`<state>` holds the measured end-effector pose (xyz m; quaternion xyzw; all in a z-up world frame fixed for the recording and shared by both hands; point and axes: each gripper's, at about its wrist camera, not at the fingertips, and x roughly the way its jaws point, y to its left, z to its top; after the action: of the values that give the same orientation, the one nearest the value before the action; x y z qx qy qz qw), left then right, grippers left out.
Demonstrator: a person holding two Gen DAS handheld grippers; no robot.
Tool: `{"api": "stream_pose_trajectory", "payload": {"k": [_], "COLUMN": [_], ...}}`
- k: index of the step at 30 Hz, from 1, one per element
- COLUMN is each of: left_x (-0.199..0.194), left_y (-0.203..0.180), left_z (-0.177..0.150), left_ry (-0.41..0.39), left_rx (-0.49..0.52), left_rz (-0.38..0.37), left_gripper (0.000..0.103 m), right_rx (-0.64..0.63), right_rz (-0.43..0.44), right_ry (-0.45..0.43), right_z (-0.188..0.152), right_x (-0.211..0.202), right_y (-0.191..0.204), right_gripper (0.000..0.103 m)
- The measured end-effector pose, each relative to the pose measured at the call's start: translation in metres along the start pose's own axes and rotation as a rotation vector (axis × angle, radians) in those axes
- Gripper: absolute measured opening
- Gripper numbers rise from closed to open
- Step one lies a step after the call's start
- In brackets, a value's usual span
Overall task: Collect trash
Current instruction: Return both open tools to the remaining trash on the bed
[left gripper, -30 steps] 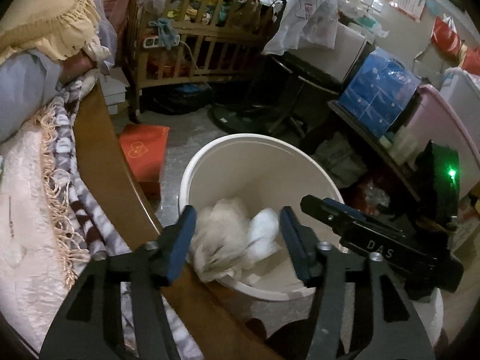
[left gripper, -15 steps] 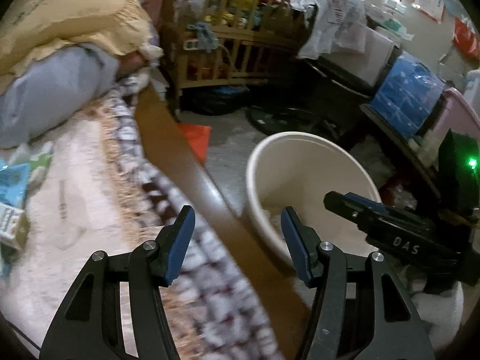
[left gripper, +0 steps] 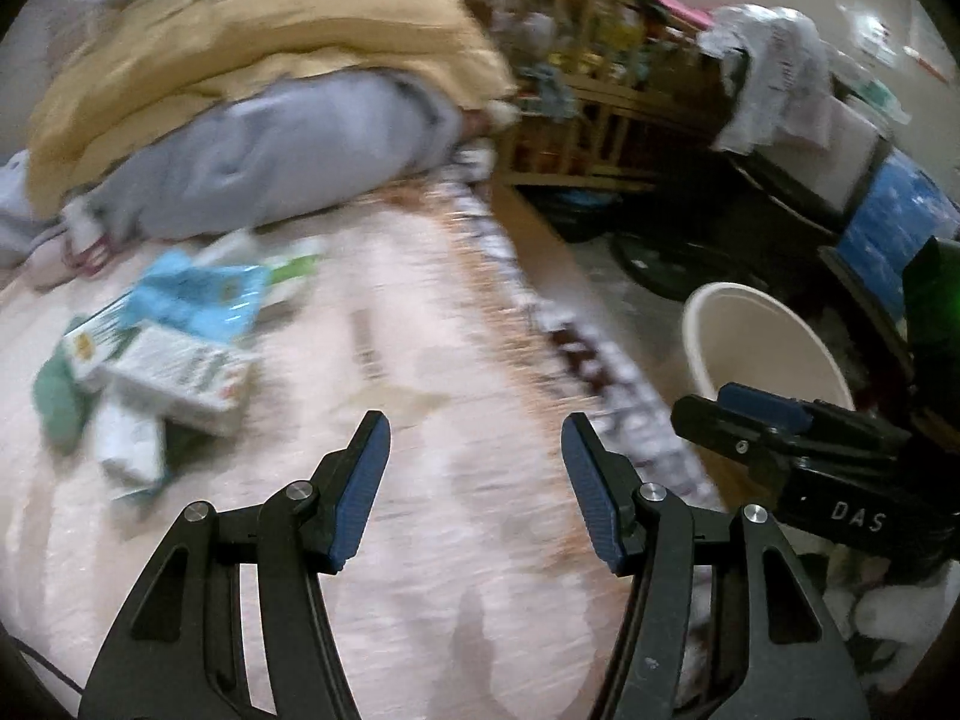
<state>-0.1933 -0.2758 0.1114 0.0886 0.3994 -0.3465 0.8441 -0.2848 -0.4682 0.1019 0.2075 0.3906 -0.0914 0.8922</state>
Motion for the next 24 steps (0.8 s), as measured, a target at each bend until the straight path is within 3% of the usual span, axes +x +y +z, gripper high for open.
{"api": "stream_pose_trajectory", "payload": {"k": [14, 20, 24], "left_x": [-0.051, -0.05, -0.04], "left_y": [0.175, 0.218, 0.225], "left_z": [-0.035, -0.038, -0.032], "left_ry": [0.02, 0.031, 0.036], "left_rx": [-0.227, -0.322, -0.343], "left_rz": [0.218, 0.195, 0.15], "left_gripper": [0.058, 0.058, 0.058], "right_rx": [-0.33, -0.529, -0.608], "right_rz": [0.274, 0.346, 0.336], "right_ry": [0.139, 0.206, 0.271], "right_z": [0.03, 0.046, 0.042], "right_x": [0.109, 0.17, 0.209], "right_y": [0.155, 0.215, 0.233], "right_gripper": [0.065, 0.07, 0.067]}}
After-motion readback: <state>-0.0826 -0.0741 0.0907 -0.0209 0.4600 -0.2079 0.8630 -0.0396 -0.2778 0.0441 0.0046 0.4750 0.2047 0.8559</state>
